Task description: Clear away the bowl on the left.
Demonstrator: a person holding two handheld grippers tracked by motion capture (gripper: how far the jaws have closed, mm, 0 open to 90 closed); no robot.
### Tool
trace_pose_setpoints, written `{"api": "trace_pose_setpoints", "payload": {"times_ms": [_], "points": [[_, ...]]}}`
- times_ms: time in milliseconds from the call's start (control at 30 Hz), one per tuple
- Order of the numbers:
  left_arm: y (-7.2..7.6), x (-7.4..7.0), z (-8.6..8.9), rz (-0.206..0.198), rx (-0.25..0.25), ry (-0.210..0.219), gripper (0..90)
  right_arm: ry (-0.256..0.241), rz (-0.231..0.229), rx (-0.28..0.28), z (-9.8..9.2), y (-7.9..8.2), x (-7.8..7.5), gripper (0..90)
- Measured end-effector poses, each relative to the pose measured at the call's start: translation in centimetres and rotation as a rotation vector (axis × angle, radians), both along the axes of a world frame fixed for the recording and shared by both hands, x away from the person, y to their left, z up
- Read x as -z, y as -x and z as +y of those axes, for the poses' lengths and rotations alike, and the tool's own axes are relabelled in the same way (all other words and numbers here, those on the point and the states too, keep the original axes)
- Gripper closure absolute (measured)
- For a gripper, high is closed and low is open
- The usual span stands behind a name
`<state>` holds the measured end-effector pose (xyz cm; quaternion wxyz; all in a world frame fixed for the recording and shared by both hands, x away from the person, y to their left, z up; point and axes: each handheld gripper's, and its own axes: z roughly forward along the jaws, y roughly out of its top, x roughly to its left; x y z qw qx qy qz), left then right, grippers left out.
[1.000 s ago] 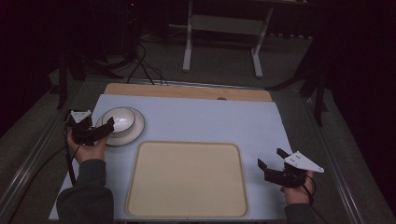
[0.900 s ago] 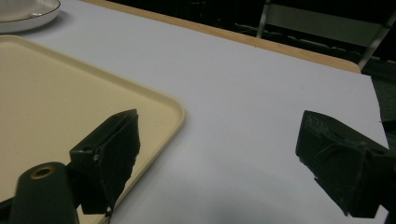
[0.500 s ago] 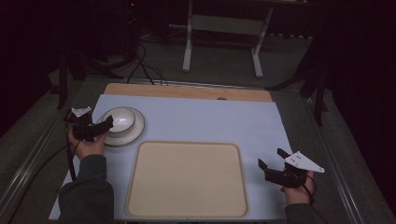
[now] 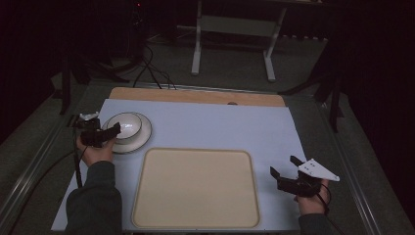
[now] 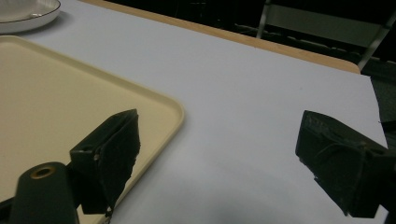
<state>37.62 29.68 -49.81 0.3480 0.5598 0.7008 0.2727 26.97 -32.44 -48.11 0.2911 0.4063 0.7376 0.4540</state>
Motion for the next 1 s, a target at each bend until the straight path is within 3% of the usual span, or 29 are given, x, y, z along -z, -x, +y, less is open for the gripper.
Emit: {"api": "trace_pose_setpoints", "payload": {"times_ms": [267,433,1000], "points": [[-0.7,1.2,-0.2,0.071,0.048,0.046,50.6,-0.001,0.0,-0.001,0.0,0.0,0.0,13.5],[-0.8,1.4,-0.2,0.1,0.038,0.058,59.7,0.001,0.004,-0.002,0.0,0.0,0.0,13.5],[-0.9,1.6,0.6,0.123,0.027,0.162,75.7,-0.003,0.001,-0.002,-0.1,0.0,0.0,13.5]]}}
